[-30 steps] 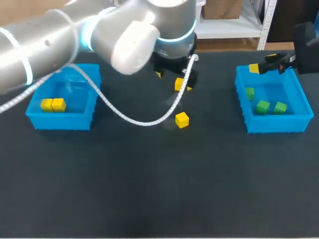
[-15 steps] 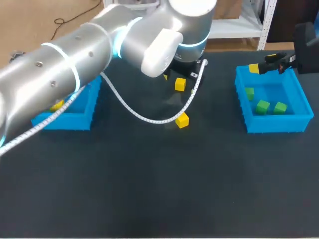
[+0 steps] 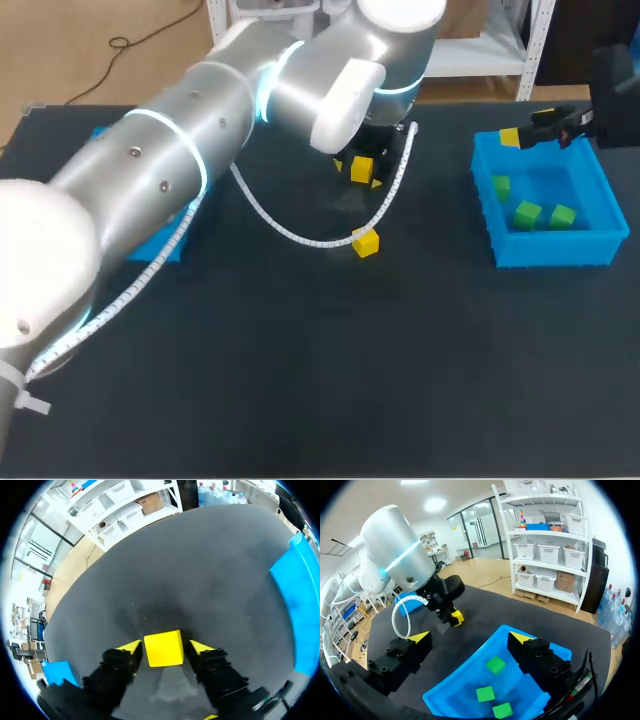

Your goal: Put the green cubes in the right bin and the yellow cubes in the left bin.

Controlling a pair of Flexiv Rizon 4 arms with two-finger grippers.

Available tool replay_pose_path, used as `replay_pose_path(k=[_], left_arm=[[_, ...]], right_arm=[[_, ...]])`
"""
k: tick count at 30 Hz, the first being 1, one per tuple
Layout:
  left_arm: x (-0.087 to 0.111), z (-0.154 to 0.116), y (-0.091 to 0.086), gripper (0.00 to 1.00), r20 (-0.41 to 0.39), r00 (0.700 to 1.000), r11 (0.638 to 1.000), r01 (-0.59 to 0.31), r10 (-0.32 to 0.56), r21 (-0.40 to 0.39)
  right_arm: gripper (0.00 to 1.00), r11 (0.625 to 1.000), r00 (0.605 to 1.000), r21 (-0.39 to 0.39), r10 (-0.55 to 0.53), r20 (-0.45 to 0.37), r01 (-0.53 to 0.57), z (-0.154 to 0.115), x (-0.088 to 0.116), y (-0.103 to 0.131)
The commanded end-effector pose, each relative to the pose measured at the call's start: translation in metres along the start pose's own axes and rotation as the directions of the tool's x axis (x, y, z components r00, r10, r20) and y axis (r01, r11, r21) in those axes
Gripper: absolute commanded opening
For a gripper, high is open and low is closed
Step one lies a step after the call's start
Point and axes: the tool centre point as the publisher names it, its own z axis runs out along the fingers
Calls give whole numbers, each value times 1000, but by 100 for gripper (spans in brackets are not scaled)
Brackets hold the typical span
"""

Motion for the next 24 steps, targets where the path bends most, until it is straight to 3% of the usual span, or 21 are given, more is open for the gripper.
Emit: replay_pose_path(k=[1,7,11,14,18,22,24], left_arm=[[0,-9,6,0,-2,1000,1000,2,-2,27],[11,-50,17,0,93,996,996,-3,-5,87],[21,-94,45,0,197,979,994,34,-54,105],[35,-126,81,0,269,956,991,101,-121,87],[61,-152,149,0,344,910,970,242,-232,15],[105,-161,216,0,354,867,919,391,-351,-47],[130,-161,239,0,342,851,894,444,-399,-61]], right_arm=[[100,1000,1000,-1,-1,1,1,-1,0,0],[100,1000,1000,-1,-1,1,1,-1,0,0],[100,1000,1000,-1,-1,1,1,-1,0,0],[100,1000,1000,-1,-1,1,1,-1,0,0],[100,1000,1000,-1,-1,1,1,-1,0,0],[100,1000,1000,-1,-1,1,1,-1,0,0],[100,1000,1000,-1,-1,1,1,-1,0,0]])
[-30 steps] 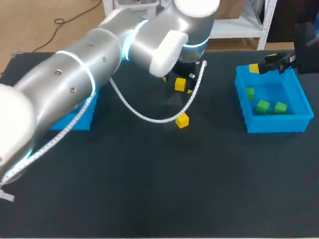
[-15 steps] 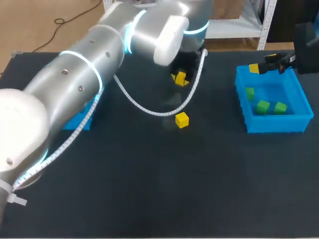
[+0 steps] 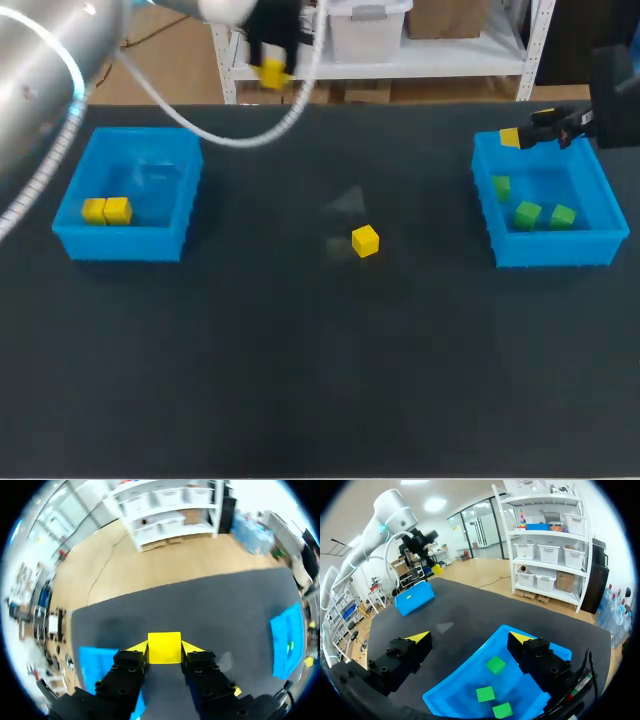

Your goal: Put the green cubes in the right bin and the yellow cubes in the left bin.

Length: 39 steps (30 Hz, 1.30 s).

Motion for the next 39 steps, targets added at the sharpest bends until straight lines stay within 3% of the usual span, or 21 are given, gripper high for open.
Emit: replay_pose_path(k=[1,3,6,12,17,18,19,21,24,26,28,30,32,35,37,38,39], left_arm=[[110,-31,102,0,306,942,988,155,-139,-29],[131,-27,124,0,285,943,980,195,-173,-51],[157,-17,141,0,249,946,972,229,-208,-59],[193,7,149,0,181,948,960,276,-263,-50],[202,20,150,0,136,958,964,261,-253,-48],[201,21,148,26,130,964,968,243,-233,-59],[199,21,146,100,135,963,970,240,-232,-45],[192,16,140,100,159,964,974,223,-214,-41],[173,-5,117,100,203,966,986,164,-161,1],[164,-22,92,100,233,967,995,92,-99,44],[160,-41,61,100,267,964,996,-29,5,83],[163,-59,22,100,287,945,974,-195,155,115],[173,-72,-8,100,298,920,938,-310,254,157],[190,-84,-49,100,323,865,849,-468,384,244],[206,-90,-74,100,348,798,766,-587,492,263],[212,-91,-83,100,335,800,749,-591,498,298],[217,-90,-91,100,338,778,723,-622,530,301]], right_arm=[[100,1000,1000,-1,-1,1,1,-1,0,0],[100,1000,1000,-1,-1,1,1,-1,0,0],[100,1000,1000,-1,-1,1,1,-1,0,0],[100,1000,1000,-1,-1,1,1,-1,0,0],[100,1000,1000,-1,-1,1,1,-1,0,0],[100,1000,1000,-1,-1,1,1,-1,0,0],[100,1000,1000,-1,-1,1,1,-1,0,0],[100,1000,1000,-1,-1,1,1,-1,0,0],[100,1000,1000,-1,-1,1,1,-1,0,0],[100,1000,1000,-1,-1,1,1,-1,0,0],[100,1000,1000,-1,-1,1,1,-1,0,0],[100,1000,1000,-1,-1,1,1,-1,0,0],[100,1000,1000,-1,-1,1,1,-1,0,0],[100,1000,1000,-1,-1,1,1,-1,0,0],[100,1000,1000,-1,-1,1,1,-1,0,0],[100,1000,1000,-1,-1,1,1,-1,0,0],[100,1000,1000,-1,-1,1,1,-1,0,0]])
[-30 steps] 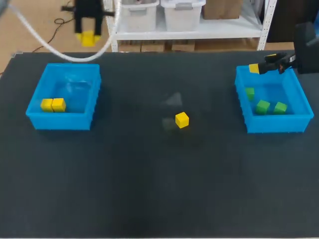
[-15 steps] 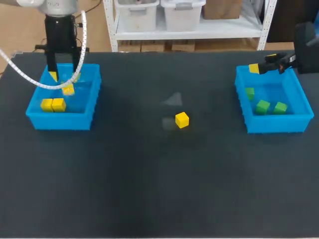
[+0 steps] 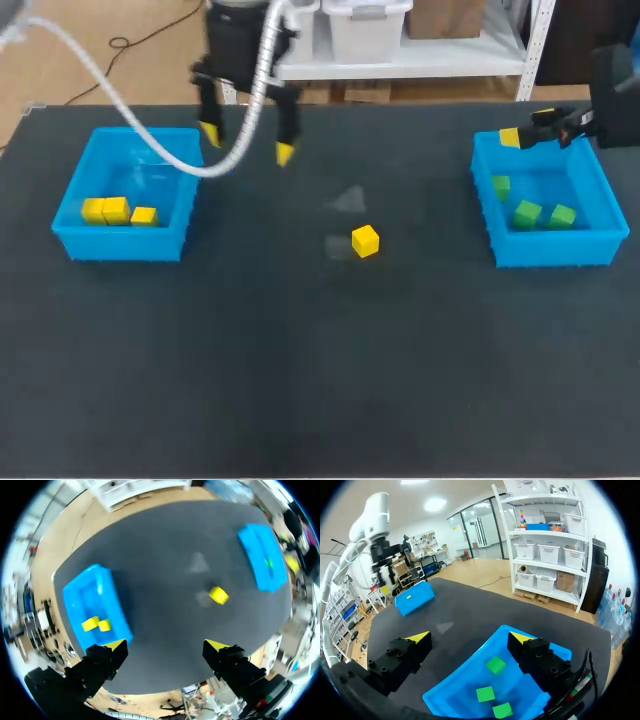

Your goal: Put the green cubes in the right bin and the yellow cubes in the left bin.

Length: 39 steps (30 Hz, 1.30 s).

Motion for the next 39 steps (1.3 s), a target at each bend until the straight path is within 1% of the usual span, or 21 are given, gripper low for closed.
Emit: replay_pose_path(k=[1,4,6,8,9,10,11,15,18,19,20,25,29,34,39], left_arm=[[17,17,-67,100,538,722,874,-483,436,-61],[19,30,-85,100,511,713,849,-524,480,-67],[17,40,-94,100,492,708,836,-542,507,-82],[14,53,-102,100,477,706,825,-561,523,-74],[12,62,-105,100,458,698,813,-573,551,-105],[10,69,-108,100,447,694,806,-580,564,-116],[7,76,-111,100,438,702,808,-579,561,-108],[-1,93,-123,100,428,714,812,-578,554,-86],[-8,102,-130,100,440,709,812,-578,551,-85],[-11,104,-130,100,443,706,811,-578,553,-91],[-14,107,-130,100,441,716,820,-566,541,-86],[-30,116,-125,100,442,742,846,-527,504,-81],[-45,123,-122,100,446,749,858,-504,490,-96],[-61,129,-120,100,446,755,865,-491,481,-102],[-67,137,-122,100,427,758,861,-496,492,-110]], right_arm=[[100,1000,1000,-1,-1,1,1,-1,0,0],[100,1000,1000,-1,-1,1,1,-1,0,0],[100,1000,1000,-1,-1,1,1,-1,0,0],[100,1000,1000,-1,-1,1,1,-1,0,0],[100,1000,1000,-1,-1,1,1,-1,0,0],[100,1000,1000,-1,-1,1,1,-1,0,0],[100,1000,1000,-1,-1,1,1,-1,0,0],[100,1000,1000,-1,-1,1,1,-1,0,0],[100,1000,1000,-1,-1,1,1,-1,0,0],[100,1000,1000,-1,-1,1,1,-1,0,0],[100,1000,1000,-1,-1,1,1,-1,0,0],[100,1000,1000,-1,-1,1,1,-1,0,0],[100,1000,1000,-1,-1,1,1,-1,0,0],[100,1000,1000,-1,-1,1,1,-1,0,0],[100,1000,1000,-1,-1,1,1,-1,0,0]])
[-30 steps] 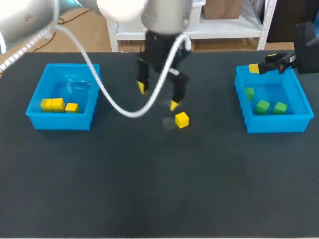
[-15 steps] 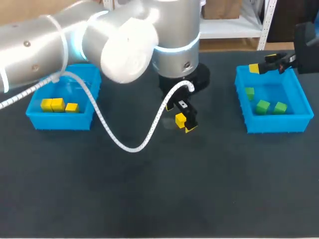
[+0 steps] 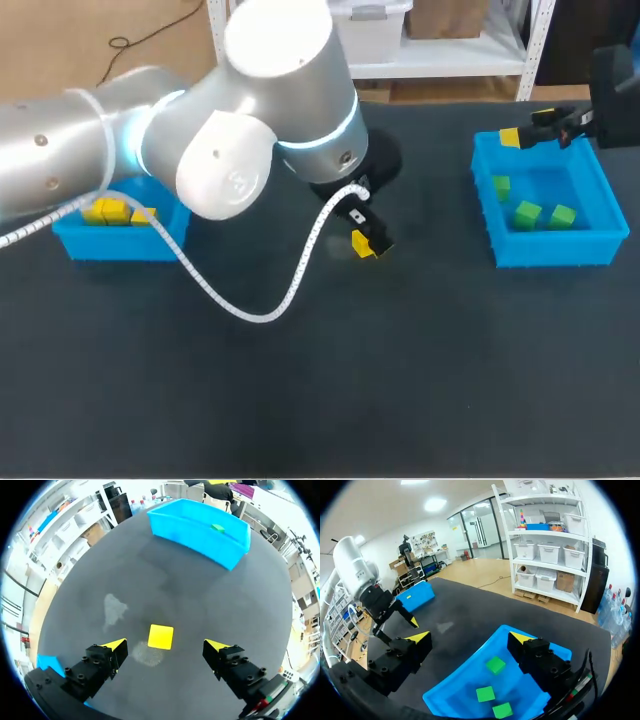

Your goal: Put the green cubes in the right bin and the yellow cubes in the left bin.

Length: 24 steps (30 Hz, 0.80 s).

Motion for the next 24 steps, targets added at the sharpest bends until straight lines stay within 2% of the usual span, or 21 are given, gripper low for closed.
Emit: replay_pose_path(k=[1,6,13,14,15,16,17,18,24], left_arm=[[-2,9,0,100,-10,1000,1000,-8,8,2],[-1,18,-2,100,-28,999,1000,-17,17,-2],[-2,38,4,100,-46,999,1000,3,-3,-20],[-3,41,6,89,-50,999,999,9,-11,-33],[-3,43,7,50,-49,999,999,9,-11,-36],[-3,44,8,35,-44,999,999,21,-23,-43],[-4,46,9,6,-43,998,998,34,-36,-53],[-4,48,10,0,-38,998,997,38,-40,-62],[-1,51,14,0,-1,996,992,85,-85,-90]], right_arm=[[100,1000,1000,-1,-1,1,1,-1,0,0],[100,1000,1000,-1,-1,1,1,-1,0,0],[100,1000,1000,-1,-1,1,1,-1,0,0],[100,1000,1000,-1,-1,1,1,-1,0,0],[100,1000,1000,-1,-1,1,1,-1,0,0],[100,1000,1000,-1,-1,1,1,-1,0,0],[100,1000,1000,-1,-1,1,1,-1,0,0],[100,1000,1000,-1,-1,1,1,-1,0,0],[100,1000,1000,-1,-1,1,1,-1,0,0]])
